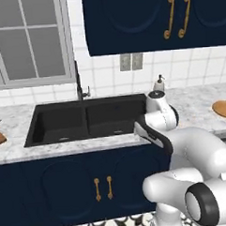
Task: Pick up the knife from the drawer and place it on the cutting board. Then place the meat from the plate to the cutting board.
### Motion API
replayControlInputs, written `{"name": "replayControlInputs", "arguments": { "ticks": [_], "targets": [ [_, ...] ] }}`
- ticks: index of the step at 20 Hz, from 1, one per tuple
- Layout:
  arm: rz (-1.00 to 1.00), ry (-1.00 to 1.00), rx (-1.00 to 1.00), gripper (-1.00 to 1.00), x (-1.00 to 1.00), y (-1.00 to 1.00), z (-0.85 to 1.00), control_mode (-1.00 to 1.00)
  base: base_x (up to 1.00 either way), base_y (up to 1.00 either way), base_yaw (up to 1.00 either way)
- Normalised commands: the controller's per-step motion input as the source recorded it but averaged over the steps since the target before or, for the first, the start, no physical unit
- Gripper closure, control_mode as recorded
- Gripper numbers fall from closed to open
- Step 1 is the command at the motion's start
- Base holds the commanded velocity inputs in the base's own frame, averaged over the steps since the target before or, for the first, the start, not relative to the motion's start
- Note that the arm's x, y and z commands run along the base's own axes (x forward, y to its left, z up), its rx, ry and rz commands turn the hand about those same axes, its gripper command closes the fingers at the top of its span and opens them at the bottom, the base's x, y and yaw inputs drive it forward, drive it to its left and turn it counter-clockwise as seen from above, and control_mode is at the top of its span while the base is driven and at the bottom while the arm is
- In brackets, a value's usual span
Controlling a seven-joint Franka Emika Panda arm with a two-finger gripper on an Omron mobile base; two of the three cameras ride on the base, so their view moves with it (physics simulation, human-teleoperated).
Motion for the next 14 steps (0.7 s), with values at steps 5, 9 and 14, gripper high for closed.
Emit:
{"name": "replayControlInputs", "arguments": {
  "ticks": [5, 9, 14],
  "targets": [
    [0.00, 0.00, 0.00, 1.00, 0.00, 0.00, 0.00, 1.00, -0.08, 1.00, 0.27],
    [0.00, 0.00, 0.00, 1.00, 0.00, 0.00, 0.00, 1.00, 0.40, 1.00, 0.21],
    [0.00, 0.00, 0.00, 1.00, 0.00, 0.00, 0.00, 1.00, 0.47, 1.00, 0.18]
  ]
}}
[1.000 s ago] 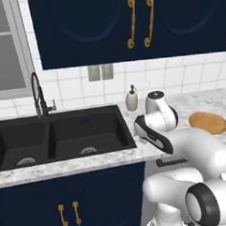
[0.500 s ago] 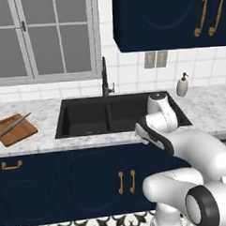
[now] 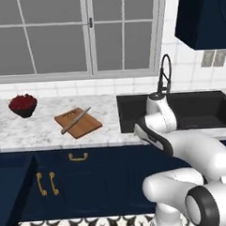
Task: Pick up the knife from the drawer and place it on the cutting board. Then place the meat from the plate to the cutting board.
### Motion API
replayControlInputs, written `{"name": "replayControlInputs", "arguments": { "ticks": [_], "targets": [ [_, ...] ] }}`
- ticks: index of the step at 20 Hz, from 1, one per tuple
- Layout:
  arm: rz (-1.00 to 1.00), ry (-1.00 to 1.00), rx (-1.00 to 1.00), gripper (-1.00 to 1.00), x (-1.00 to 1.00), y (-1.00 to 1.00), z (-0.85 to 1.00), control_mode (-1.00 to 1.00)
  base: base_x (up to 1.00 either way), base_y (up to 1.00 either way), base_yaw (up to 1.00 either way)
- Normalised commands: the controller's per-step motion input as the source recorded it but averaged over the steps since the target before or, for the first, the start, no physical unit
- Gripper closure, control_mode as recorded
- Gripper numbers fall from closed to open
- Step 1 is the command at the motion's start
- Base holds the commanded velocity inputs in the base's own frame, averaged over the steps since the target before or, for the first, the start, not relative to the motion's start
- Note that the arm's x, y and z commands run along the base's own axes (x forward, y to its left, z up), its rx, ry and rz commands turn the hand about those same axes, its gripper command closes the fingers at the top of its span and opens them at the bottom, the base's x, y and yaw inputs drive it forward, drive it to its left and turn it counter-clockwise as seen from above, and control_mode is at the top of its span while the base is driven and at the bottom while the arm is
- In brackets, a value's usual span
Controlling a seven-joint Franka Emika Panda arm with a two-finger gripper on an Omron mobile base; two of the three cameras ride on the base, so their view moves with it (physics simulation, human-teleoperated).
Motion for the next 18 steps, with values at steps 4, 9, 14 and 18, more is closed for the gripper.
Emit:
{"name": "replayControlInputs", "arguments": {
  "ticks": [4, 9, 14, 18],
  "targets": [
    [0.00, 0.00, 0.00, 1.00, 0.00, 0.00, 0.00, 1.00, 0.60, 1.00, 0.15],
    [0.00, 0.00, 0.00, 1.00, 0.00, 0.00, 0.00, 1.00, 0.64, 0.61, 0.05],
    [0.00, 0.00, 0.00, 1.00, 0.00, 0.00, 0.00, 1.00, 0.53, 0.25, 0.02],
    [0.01, 0.03, 0.00, 1.00, 0.92, 0.00, -0.03, -1.00, 0.00, 0.00, 0.00]
  ]
}}
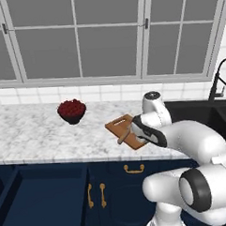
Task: Pick up the knife from the drawer and place it on the cutting board. Then place the meat from the plate to the cutting board.
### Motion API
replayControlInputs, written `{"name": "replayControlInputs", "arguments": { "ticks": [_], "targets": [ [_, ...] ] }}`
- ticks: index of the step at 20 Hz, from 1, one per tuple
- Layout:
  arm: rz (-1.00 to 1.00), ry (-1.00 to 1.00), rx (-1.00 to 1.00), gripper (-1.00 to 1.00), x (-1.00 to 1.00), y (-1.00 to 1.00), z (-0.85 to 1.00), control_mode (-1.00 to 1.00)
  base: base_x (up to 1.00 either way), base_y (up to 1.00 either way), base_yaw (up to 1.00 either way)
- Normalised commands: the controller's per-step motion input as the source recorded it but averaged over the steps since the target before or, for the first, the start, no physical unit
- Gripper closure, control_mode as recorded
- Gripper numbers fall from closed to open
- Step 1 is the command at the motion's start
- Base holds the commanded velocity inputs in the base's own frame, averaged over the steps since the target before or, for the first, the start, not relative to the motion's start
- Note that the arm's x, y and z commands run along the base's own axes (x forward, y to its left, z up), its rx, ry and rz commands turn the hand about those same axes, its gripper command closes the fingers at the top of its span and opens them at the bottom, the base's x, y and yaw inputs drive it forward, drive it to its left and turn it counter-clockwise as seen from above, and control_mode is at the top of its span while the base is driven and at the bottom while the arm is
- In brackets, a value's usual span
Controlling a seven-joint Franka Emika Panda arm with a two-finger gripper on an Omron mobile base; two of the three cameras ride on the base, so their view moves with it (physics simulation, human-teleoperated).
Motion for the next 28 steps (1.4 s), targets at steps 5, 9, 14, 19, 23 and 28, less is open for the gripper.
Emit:
{"name": "replayControlInputs", "arguments": {
  "ticks": [5, 9, 14, 19, 23, 28],
  "targets": [
    [0.04, 0.04, 0.00, 1.00, 0.87, 0.00, -0.35, -1.00, 0.00, 0.00, 0.00],
    [0.04, 0.00, -0.01, 1.00, 0.43, 0.00, -0.49, -1.00, 0.00, 0.00, 0.00],
    [0.00, 0.00, 0.00, 1.00, 0.11, 0.06, -0.34, -1.00, 0.00, 0.00, 0.00],
    [0.00, 0.00, 0.00, 1.00, 0.36, 0.02, -0.21, -1.00, 0.00, 0.00, 0.00],
    [0.00, 0.00, 0.00, 1.00, 0.26, 0.00, -0.22, -1.00, 0.00, 0.00, 0.00],
    [0.00, 0.00, 0.00, -1.00, 0.19, 0.00, -0.19, -1.00, 0.00, 0.00, 0.00]
  ]
}}
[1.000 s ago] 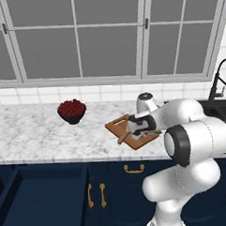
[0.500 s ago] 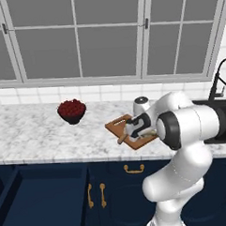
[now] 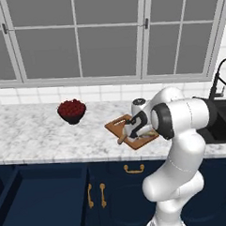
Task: Pick up the knife from the drawer and place it on the cutting board. Then place the meat from the plate to the cutting board.
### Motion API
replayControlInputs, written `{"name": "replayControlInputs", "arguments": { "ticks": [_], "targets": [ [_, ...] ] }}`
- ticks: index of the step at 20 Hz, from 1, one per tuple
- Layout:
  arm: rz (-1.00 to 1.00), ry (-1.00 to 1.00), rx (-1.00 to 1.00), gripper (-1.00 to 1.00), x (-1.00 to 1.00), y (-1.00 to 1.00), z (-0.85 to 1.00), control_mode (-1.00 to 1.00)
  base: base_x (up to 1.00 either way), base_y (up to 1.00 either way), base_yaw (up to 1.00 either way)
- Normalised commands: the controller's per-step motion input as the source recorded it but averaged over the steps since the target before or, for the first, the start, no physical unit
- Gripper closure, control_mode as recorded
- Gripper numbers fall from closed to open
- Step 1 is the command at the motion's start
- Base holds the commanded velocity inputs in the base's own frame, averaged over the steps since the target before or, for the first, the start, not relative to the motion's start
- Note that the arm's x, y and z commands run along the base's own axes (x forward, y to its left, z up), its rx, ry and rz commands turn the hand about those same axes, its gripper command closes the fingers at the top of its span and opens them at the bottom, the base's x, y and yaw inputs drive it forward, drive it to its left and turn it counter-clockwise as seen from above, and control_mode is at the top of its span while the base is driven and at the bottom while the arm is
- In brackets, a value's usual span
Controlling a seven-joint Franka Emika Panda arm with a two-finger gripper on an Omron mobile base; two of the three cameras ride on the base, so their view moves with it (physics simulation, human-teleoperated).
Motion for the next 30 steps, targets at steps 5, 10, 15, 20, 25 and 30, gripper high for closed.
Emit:
{"name": "replayControlInputs", "arguments": {
  "ticks": [5, 10, 15, 20, 25, 30],
  "targets": [
    [0.00, 0.00, 0.00, -1.00, 0.01, 0.00, -0.01, -1.00, 0.00, 0.00, 0.00],
    [0.00, 0.00, 0.00, -1.00, -0.01, 0.01, 0.12, -1.00, 0.00, 0.00, 0.00],
    [0.00, -0.05, 0.00, -1.00, -0.22, 0.00, 0.62, -1.00, 0.00, 0.00, 0.00],
    [0.00, -0.08, 0.00, -1.00, -0.59, 0.00, 0.94, -1.00, 0.00, 0.00, 0.00],
    [0.02, -0.08, 0.12, -1.00, -0.24, 0.08, 0.13, -1.00, 0.00, 0.00, 0.00],
    [0.27, -0.22, 0.03, -1.00, 0.00, 0.32, 0.74, -1.00, 0.00, 0.00, 0.00]
  ]
}}
